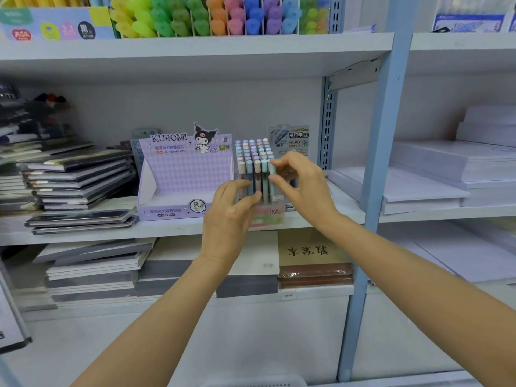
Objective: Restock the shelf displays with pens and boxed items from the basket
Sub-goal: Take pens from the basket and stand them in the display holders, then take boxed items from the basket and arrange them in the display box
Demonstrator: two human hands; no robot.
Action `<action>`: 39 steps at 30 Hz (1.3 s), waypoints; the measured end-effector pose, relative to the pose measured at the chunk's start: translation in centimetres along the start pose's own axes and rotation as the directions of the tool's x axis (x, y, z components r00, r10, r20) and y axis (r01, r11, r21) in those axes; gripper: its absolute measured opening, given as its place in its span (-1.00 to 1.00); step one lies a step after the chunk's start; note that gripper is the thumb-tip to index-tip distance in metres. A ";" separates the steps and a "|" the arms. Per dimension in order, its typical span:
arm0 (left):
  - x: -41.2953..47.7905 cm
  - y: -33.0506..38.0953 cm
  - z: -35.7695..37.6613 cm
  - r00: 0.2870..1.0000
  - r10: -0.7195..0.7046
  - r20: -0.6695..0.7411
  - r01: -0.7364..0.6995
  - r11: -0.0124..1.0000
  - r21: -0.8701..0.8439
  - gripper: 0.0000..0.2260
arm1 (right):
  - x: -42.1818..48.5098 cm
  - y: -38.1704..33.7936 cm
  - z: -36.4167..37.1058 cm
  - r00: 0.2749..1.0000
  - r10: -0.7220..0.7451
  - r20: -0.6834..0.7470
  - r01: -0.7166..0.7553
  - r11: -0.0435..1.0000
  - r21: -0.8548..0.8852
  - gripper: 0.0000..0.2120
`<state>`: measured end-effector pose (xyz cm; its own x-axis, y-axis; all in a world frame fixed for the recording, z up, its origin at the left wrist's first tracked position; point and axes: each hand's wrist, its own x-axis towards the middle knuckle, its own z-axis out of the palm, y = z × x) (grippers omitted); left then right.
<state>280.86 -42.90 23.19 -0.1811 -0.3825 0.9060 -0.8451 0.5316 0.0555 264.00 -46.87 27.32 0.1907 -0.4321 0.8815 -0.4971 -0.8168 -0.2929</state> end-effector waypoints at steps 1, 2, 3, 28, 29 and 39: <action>0.2 -0.1 0.0 1.000 0.000 0.004 0.000 1.000 -0.012 -0.84 | 0.2 0.1 0.0 1.000 0.011 0.021 -0.010 1.000 -0.010 -0.82; 0.3 -0.2 0.1 1.000 0.000 0.011 0.001 1.000 -0.020 -0.83 | 0.2 0.2 -0.2 0.999 0.024 0.037 -0.023 1.000 -0.012 -0.77; 0.4 -0.3 0.1 1.000 -0.004 0.022 0.005 1.000 -0.026 -0.81 | 0.1 0.2 -0.3 0.998 0.036 0.056 -0.035 0.999 -0.009 -0.69; -11.1 -6.9 1.2 0.979 -0.179 0.101 0.168 0.980 0.111 -0.73 | -9.7 0.1 8.9 0.973 -0.060 0.221 0.045 0.996 0.074 -0.83; -13.4 -7.1 1.6 0.970 -0.215 0.115 0.201 0.973 0.116 -0.75 | -11.9 0.0 10.2 0.945 -0.029 0.327 -0.010 0.993 0.118 -0.86; -40.3 -8.4 4.0 0.248 -0.409 0.878 0.497 0.832 0.247 -0.59 | -37.1 2.7 21.4 0.110 0.277 0.955 -0.577 0.800 -0.166 -0.84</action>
<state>293.28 -34.95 -15.43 -0.1410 -0.9760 -0.1662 -0.9170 0.0655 0.3934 273.71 -41.22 -14.07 0.6912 -0.6386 -0.3383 -0.6481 -0.3408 -0.6811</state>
